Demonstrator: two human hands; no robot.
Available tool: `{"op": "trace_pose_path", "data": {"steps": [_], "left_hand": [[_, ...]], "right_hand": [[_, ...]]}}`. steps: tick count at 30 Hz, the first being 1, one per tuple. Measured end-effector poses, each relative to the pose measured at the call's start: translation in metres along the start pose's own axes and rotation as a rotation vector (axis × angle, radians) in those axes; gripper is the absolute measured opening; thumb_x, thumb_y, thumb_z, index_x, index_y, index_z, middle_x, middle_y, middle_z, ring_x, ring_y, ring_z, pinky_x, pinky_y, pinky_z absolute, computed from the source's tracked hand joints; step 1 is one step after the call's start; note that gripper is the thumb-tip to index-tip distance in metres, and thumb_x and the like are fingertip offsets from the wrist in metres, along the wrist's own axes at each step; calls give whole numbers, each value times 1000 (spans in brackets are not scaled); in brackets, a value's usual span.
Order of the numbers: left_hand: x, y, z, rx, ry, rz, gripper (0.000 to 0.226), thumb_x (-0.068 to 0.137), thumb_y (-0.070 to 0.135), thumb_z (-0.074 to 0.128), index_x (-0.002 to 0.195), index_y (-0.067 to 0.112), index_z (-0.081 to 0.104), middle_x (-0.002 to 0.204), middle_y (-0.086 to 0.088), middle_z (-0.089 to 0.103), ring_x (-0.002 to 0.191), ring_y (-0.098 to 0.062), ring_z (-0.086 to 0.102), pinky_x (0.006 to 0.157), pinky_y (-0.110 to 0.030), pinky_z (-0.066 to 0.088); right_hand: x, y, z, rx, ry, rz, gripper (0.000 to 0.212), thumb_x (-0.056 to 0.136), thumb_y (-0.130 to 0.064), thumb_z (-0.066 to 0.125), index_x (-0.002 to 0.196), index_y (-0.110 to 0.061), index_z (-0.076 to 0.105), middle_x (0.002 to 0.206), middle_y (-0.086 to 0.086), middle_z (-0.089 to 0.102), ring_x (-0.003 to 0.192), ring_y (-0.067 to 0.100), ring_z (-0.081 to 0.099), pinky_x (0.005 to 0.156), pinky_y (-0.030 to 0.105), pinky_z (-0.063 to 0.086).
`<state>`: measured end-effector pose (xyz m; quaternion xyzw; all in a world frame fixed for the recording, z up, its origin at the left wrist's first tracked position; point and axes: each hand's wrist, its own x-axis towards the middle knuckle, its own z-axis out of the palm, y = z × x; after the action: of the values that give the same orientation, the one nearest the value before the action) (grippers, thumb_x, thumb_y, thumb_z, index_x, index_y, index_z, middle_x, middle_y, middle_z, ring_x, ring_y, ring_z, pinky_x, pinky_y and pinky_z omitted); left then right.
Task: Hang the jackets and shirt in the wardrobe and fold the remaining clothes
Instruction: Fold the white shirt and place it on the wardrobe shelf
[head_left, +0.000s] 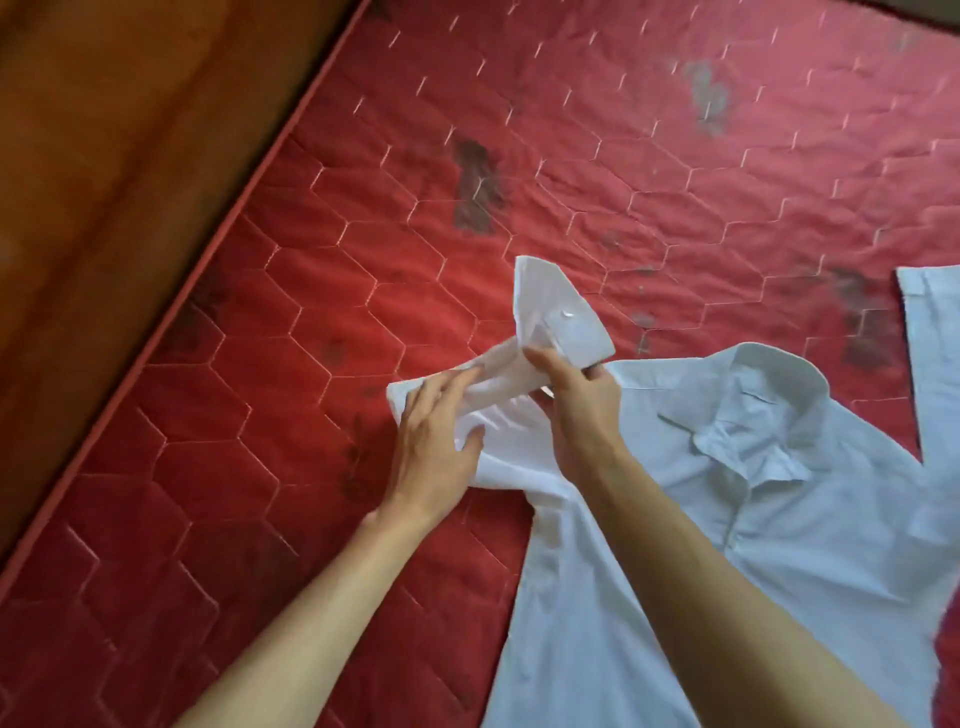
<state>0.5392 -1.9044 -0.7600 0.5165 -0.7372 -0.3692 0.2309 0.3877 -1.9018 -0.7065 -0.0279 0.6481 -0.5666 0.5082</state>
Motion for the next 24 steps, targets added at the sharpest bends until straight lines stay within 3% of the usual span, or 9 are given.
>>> {"op": "trace_pose_path", "data": {"steps": [2, 4, 8, 12, 15, 18, 20, 22, 24], "left_hand": [[-10, 14, 32, 154, -25, 31, 75, 75, -4, 69, 143, 18, 49, 139, 0, 51, 128, -20, 46, 111, -35, 38], [-18, 28, 60, 253, 11, 15, 77, 69, -10, 65, 141, 14, 50, 139, -4, 52, 127, -25, 47, 110, -37, 37], [-29, 52, 105, 332, 40, 24, 68, 74, -11, 61, 137, 11, 52, 136, -9, 53, 124, -30, 48, 107, -39, 41], [-36, 69, 142, 449, -18, 34, 74, 70, -9, 67, 138, 13, 50, 137, -11, 51, 121, -33, 50, 101, -45, 47], [-42, 75, 165, 517, -86, -20, 70, 77, -6, 66, 140, 17, 47, 132, -10, 50, 110, -34, 54, 86, -48, 53], [-51, 73, 175, 628, -151, -51, 62, 78, -14, 51, 134, 14, 52, 122, -13, 51, 99, -38, 54, 69, -50, 54], [-59, 68, 174, 718, -180, -52, 68, 73, -20, 51, 133, 12, 50, 123, -16, 49, 96, -39, 52, 64, -50, 52], [-65, 60, 170, 781, -198, -47, 75, 71, -22, 55, 137, 13, 46, 123, -16, 45, 95, -39, 52, 60, -51, 52], [-68, 56, 166, 759, -173, -78, 67, 79, -15, 56, 138, 14, 44, 119, -16, 46, 92, -43, 56, 59, -52, 51]], "right_hand": [[3, -23, -59, 132, 16, -18, 30, 83, -1, 68, 112, -5, 67, 94, 7, 69, 86, 19, 68, 70, 31, 57], [3, -45, -123, 225, 14, -45, 30, 84, 1, 61, 110, -12, 65, 97, 5, 66, 83, 15, 66, 65, 23, 55], [-10, -68, -251, 350, 30, -84, 28, 86, -2, 50, 102, -19, 66, 100, 1, 64, 92, 14, 63, 77, 22, 52], [-18, -57, -360, 455, 153, -45, 34, 85, 1, 48, 101, -22, 67, 99, -3, 67, 93, 13, 63, 77, 21, 54], [-9, -40, -418, 426, 297, 23, 34, 87, 4, 50, 107, -19, 66, 105, -2, 68, 93, 11, 65, 78, 21, 54], [3, -16, -459, 329, 439, 112, 25, 87, 3, 57, 97, -17, 67, 91, -3, 69, 82, 12, 64, 71, 23, 48], [10, 1, -481, 216, 491, 146, 20, 86, 2, 63, 96, -13, 68, 86, 1, 69, 79, 15, 63, 69, 25, 50], [13, 18, -499, 79, 507, 151, 12, 84, -2, 70, 89, -13, 71, 88, 8, 70, 82, 22, 66, 74, 32, 57], [14, 31, -515, -56, 546, 149, 9, 81, -11, 77, 87, -16, 74, 92, 11, 74, 86, 26, 68, 83, 43, 57]]}}
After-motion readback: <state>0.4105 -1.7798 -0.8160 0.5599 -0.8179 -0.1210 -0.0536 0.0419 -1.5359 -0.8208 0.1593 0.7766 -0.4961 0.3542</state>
